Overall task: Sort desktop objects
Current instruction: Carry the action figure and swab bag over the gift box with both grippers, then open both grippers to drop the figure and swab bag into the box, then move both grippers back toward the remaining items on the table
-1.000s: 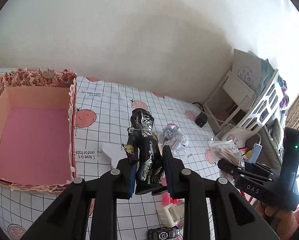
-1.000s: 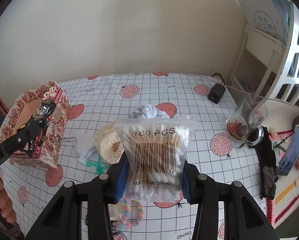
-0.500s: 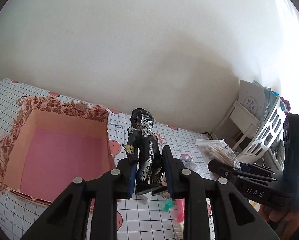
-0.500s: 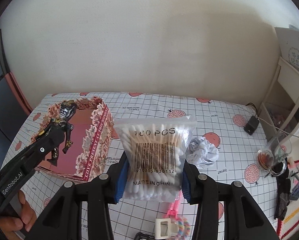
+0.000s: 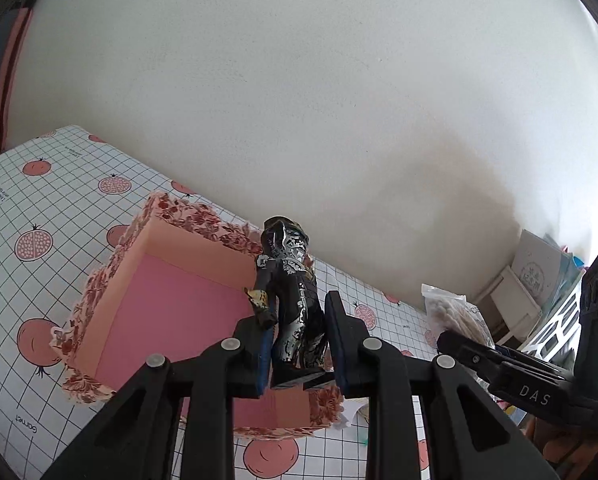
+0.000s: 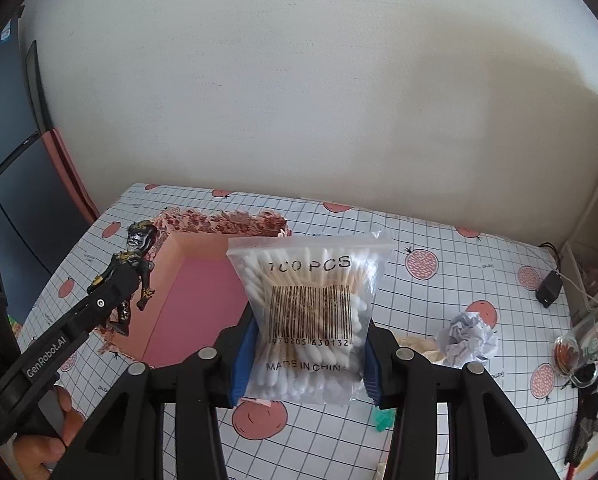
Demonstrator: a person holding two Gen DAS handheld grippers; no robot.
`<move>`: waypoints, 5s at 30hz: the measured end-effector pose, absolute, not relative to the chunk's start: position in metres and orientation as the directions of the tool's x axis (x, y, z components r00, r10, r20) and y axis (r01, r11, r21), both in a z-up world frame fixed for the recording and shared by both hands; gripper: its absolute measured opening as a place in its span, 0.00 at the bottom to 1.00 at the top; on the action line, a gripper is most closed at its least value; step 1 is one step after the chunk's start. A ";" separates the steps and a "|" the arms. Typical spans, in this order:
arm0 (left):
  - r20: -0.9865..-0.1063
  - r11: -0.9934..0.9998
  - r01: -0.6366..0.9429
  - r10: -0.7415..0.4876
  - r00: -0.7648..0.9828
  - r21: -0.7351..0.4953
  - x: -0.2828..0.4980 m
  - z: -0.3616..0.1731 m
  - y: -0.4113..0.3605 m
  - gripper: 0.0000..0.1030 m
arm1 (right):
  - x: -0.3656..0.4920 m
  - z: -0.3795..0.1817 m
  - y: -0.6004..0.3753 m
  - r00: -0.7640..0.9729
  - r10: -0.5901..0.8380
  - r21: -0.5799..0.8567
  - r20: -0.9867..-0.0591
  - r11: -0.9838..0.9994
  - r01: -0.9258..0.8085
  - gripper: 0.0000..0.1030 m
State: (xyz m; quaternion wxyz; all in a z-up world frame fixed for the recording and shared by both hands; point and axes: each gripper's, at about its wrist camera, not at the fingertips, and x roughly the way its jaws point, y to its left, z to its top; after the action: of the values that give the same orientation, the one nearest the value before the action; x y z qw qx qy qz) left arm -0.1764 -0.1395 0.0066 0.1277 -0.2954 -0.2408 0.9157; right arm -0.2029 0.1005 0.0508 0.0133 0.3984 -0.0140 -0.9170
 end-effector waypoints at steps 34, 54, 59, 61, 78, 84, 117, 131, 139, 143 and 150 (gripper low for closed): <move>-0.658 -0.815 0.157 0.320 -0.682 -0.558 -0.191 -0.050 -0.183 0.25 | -0.250 -0.018 0.030 -0.542 -0.127 0.069 -0.830 -0.990 0.126 0.47; -0.657 -0.815 0.146 0.331 -0.677 -0.561 -0.193 -0.052 -0.181 0.25 | -0.252 -0.021 0.029 -0.516 -0.092 0.035 -0.851 -0.992 0.119 0.56; -0.657 -0.817 0.142 0.331 -0.678 -0.558 -0.193 -0.051 -0.180 0.25 | -0.251 -0.020 0.031 -0.518 -0.086 0.032 -0.851 -0.993 0.113 0.56; -0.658 -0.818 0.142 0.330 -0.677 -0.557 -0.193 -0.051 -0.179 0.25 | -0.250 -0.019 0.031 -0.518 -0.086 0.032 -0.851 -0.993 0.112 0.56; -0.676 -0.874 0.124 0.265 -0.688 -0.469 -0.191 -0.043 -0.156 0.51 | -0.233 -0.006 0.055 -0.509 -0.037 -0.011 -0.860 -0.996 0.090 0.67; -0.674 -0.898 0.118 0.226 -0.703 -0.425 -0.182 -0.039 -0.140 0.69 | -0.218 0.003 0.082 -0.498 -0.019 -0.009 -0.867 -0.998 0.055 0.75; -0.706 -0.987 -0.141 0.156 -0.691 -0.081 -0.073 -0.060 0.001 0.84 | -0.087 0.052 0.252 -0.603 0.069 -0.074 -0.795 -0.997 -0.017 1.00; -0.779 -0.955 -0.297 0.206 -0.592 -0.028 -0.072 -0.078 0.041 0.84 | -0.074 0.008 0.282 -0.568 0.037 0.002 -0.822 -0.998 -0.069 1.00; -0.803 -0.932 -0.357 0.258 -0.537 -0.061 -0.076 -0.087 0.058 0.84 | -0.079 -0.022 0.285 -0.520 0.018 0.025 -0.854 -0.997 -0.075 1.00; -0.819 -0.919 -0.388 0.279 -0.501 -0.075 -0.077 -0.098 0.067 0.84 | -0.081 -0.033 0.285 -0.499 0.017 0.028 -0.866 -0.996 -0.084 1.00; -0.837 -0.919 -0.380 0.286 -0.467 -0.103 -0.083 -0.111 0.069 0.84 | -0.084 -0.055 0.286 -0.461 0.008 0.037 -0.887 -0.996 -0.087 1.00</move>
State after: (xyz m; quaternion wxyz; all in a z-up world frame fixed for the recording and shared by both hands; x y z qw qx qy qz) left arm -0.0829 0.0688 -0.1110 0.1949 -0.4781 0.0489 0.8550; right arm -0.0843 0.2855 -0.0545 -0.0278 0.5182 -0.0383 -0.8540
